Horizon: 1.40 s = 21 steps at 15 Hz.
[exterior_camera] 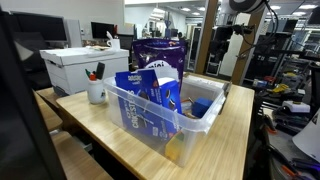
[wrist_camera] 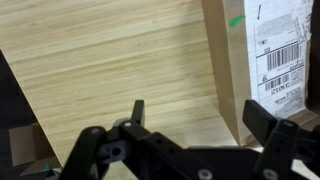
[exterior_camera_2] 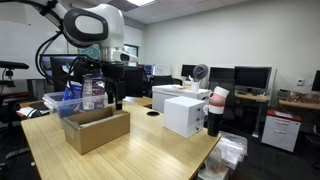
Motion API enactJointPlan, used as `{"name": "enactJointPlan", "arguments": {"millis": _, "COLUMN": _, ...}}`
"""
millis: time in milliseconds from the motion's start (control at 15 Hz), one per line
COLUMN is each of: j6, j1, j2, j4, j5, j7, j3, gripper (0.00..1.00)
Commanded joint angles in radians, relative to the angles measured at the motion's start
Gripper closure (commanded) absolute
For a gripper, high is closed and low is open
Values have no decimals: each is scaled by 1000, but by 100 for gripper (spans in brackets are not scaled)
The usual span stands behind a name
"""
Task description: Close the cardboard box and position it nicely on the table top
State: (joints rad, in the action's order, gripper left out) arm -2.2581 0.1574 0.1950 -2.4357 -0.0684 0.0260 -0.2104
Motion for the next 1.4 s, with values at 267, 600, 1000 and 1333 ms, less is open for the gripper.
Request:
{"name": "enactJointPlan", "arguments": {"millis": 267, "j6": 1, "j1": 11, "j2": 0, "j4": 1, "j5": 3, "j7": 2, "j3": 11, "gripper": 0}}
{"name": "enactJointPlan", "arguments": {"millis": 600, "j6": -38, "j1": 1, "j2": -12, "j4": 0, "j5": -3, "j7": -10, "j3": 26, "gripper": 0}}
{"name": "enactJointPlan", "arguments": {"millis": 1000, "j6": -76, "j1": -34, "j2": -52, "j4": 18, "j5": 19, "j7": -9, "j3": 65, "gripper": 0}}
{"name": "enactJointPlan", "arguments": {"millis": 1333, "j6": -63, "j1": -30, "j2": -50, "j4": 18, "j5": 1, "j7": -11, "j3": 73, "gripper": 0}}
